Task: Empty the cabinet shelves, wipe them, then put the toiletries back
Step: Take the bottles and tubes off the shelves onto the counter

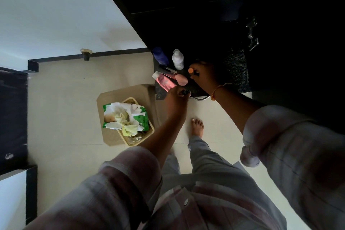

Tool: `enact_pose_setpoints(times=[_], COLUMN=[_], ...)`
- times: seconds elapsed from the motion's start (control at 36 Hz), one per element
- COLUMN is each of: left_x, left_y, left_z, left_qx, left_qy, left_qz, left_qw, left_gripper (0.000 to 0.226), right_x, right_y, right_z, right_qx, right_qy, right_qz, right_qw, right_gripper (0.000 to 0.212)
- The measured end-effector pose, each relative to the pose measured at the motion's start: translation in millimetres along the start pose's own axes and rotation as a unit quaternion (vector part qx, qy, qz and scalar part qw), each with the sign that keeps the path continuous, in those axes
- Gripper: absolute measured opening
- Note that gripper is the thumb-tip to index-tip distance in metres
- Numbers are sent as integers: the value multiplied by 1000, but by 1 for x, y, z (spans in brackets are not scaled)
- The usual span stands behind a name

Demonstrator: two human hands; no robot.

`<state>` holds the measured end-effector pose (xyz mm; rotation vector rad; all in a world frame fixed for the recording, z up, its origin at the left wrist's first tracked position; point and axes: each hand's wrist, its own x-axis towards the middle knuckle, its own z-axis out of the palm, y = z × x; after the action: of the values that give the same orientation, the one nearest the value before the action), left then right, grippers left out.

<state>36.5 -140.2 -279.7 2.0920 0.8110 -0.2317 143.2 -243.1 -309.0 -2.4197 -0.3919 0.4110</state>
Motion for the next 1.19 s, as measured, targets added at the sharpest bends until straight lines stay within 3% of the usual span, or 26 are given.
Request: enact_pose_setpoints(times=[0.39,0.97,1.08,1.19], left_x=[7,6,-2,-12], left_y=[-4,2,-3,-3], left_z=[20,27,16,-4], left_qx=[-12,-45,-28,28], left_qy=[21,49,46,38], left_qz=[-15,-17,16,101], left_qw=[1000,998,998,994], left_gripper=[19,29,30,35], right_x=[3,2,-5,-19], right_y=[11,24,18,9], right_z=[11,14,6,-12], right_qx=[46,89,90,73], right_qy=[0,-24,-18,6], right_qz=[28,63,62,57], right_qw=[999,994,994,996], right_gripper=[16,39,38,39])
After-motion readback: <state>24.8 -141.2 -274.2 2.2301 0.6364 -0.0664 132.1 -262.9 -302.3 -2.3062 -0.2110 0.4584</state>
